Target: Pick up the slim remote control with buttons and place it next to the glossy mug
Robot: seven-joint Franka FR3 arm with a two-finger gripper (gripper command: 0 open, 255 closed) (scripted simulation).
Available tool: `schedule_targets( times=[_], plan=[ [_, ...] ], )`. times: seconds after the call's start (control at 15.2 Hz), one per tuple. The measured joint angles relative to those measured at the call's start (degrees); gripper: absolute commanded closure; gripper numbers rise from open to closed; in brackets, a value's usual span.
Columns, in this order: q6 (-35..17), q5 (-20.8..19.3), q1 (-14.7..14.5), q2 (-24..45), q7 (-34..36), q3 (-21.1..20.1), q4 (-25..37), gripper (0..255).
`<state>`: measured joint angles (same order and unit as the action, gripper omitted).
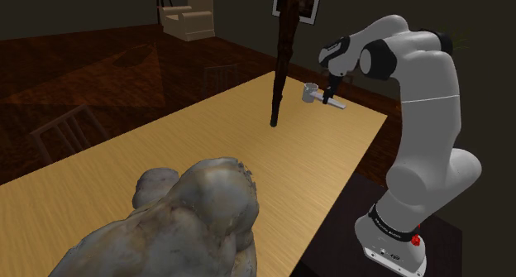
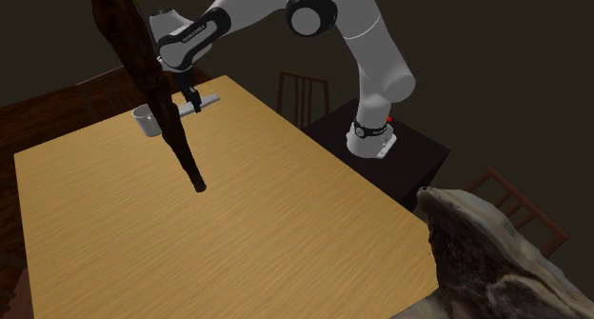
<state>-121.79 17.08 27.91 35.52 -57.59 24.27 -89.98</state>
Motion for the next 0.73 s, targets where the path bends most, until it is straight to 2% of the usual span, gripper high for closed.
schedule_targets(
  times=[0.73],
  plan=[
    [-5.6,2.0,0.9,4.6,-1.3,-1.5,-1.2,255]
  ],
)
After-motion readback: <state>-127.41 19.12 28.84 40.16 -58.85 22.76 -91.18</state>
